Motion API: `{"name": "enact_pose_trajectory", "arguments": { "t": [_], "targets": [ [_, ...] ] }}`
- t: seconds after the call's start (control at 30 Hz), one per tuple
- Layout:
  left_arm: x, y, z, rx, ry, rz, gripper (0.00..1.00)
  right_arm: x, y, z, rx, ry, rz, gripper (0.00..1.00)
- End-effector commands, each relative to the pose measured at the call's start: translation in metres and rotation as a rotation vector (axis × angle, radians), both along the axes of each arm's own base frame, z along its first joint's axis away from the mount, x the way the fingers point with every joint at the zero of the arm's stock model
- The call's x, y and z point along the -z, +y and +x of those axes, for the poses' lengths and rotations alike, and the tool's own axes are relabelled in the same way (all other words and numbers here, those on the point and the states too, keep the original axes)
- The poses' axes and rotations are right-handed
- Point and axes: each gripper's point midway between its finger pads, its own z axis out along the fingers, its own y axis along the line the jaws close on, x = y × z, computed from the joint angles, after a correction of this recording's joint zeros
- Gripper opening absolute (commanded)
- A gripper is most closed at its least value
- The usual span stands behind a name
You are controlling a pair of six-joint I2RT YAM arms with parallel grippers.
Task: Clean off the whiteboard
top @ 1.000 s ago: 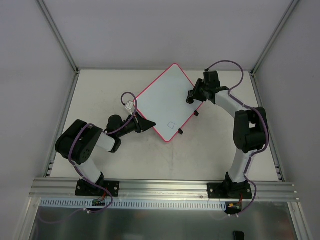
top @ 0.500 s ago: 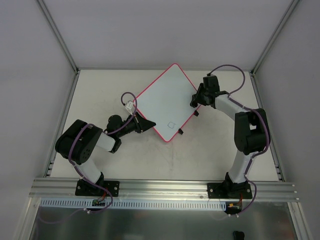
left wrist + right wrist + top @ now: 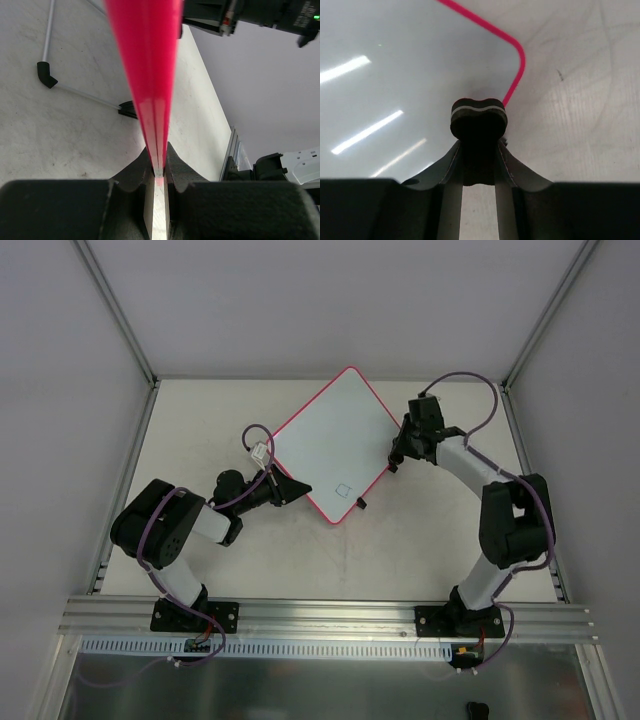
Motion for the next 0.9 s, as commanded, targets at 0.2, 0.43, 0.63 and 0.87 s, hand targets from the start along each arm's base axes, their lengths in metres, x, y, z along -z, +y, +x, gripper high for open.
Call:
{"name": "enact_pose_trajectory", "arguments": {
  "t": [0.2,0.43,0.63,0.87],
  "targets": [
    [-0.068,-0.008,-0.005,0.041,-0.317,-0.133,0.0,-0.053,0.08,-0.067,-0.267,-0.072,0.041,0.0],
    [-0.07,-0.008,-0.006,0.045,-0.321,-0.137,0.0,-0.032,0.126,-0.095,-0.39,-0.07,0.081,0.0],
    [-0.069,-0.007,-0.006,0.043,-0.32,-0.135,0.0,-0.03,0.149,-0.11,-0.407,-0.146,0.091,0.0],
    [-0.069,-0.009,-0.007,0.053,-0.314,-0.139,0.0,-0.036,0.173,-0.123,-0.493,-0.228,0.019,0.0]
  ]
}}
